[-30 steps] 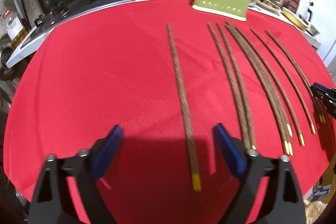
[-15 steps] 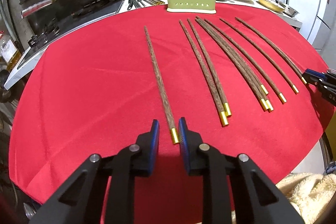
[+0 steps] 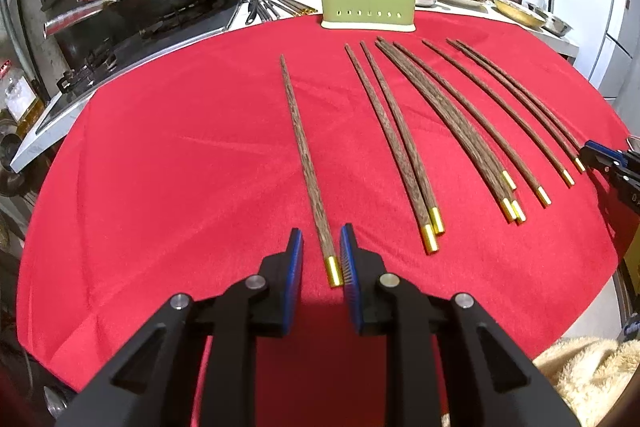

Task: Organize utensils
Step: 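Close the right gripper on a gold-tipped wooden chopstick while the left gripper grasps another chopstick, then lift both held chopsticks upright and carry them over the green utensil holder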

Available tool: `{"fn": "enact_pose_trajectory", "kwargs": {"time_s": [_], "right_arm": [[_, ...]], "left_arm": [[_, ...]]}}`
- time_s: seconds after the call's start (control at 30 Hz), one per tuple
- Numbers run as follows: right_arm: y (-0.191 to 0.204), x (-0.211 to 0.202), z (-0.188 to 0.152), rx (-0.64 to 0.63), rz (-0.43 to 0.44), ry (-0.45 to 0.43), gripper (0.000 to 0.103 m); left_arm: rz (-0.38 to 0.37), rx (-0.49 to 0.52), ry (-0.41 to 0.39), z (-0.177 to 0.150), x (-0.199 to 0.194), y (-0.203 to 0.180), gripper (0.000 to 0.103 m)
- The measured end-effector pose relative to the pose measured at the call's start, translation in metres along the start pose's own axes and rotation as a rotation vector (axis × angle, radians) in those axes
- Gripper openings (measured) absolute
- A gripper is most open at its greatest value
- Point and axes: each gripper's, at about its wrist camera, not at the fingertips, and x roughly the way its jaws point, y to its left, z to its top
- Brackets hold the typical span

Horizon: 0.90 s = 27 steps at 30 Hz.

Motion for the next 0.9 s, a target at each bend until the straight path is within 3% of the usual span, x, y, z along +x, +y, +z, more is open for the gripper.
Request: {"fn": "enact_pose_trajectory", "kwargs": {"time_s": [0.1,0.2,0.33,0.5,0.77,0.9], "right_arm": [[0.002,-0.004,-0.005,-0.003,-0.015,-0.017,0.016],[0.005,-0.005,-0.007,-0.002,-0.018,-0.028,0.007],[0.000,-0.009,-0.003,0.040,-0.002,-0.027,0.007],[-0.005,-0.031,0.021,0.065,0.008,-0.097,0.007],[-0.012,-0.082,0.079,0.079,0.011,-0.268,0.007],[-0.011,-0.104,0.105,0.068,0.002,-0.340,0.007]], "left_arm": [[0.013,0.024,-0.021,-0.003,-0.001,-0.006,0.010],[0.014,0.028,-0.034,-0.003,-0.001,-0.007,0.008],[-0.012,-0.022,-0.072,0.003,-0.009,0.007,0.007],[-0.008,-0.061,-0.201,0.022,-0.041,0.023,0.007],[-0.008,-0.101,-0.478,0.063,-0.113,0.047,0.007],[-0.018,-0.118,-0.557,0.075,-0.135,0.056,0.007]]}}
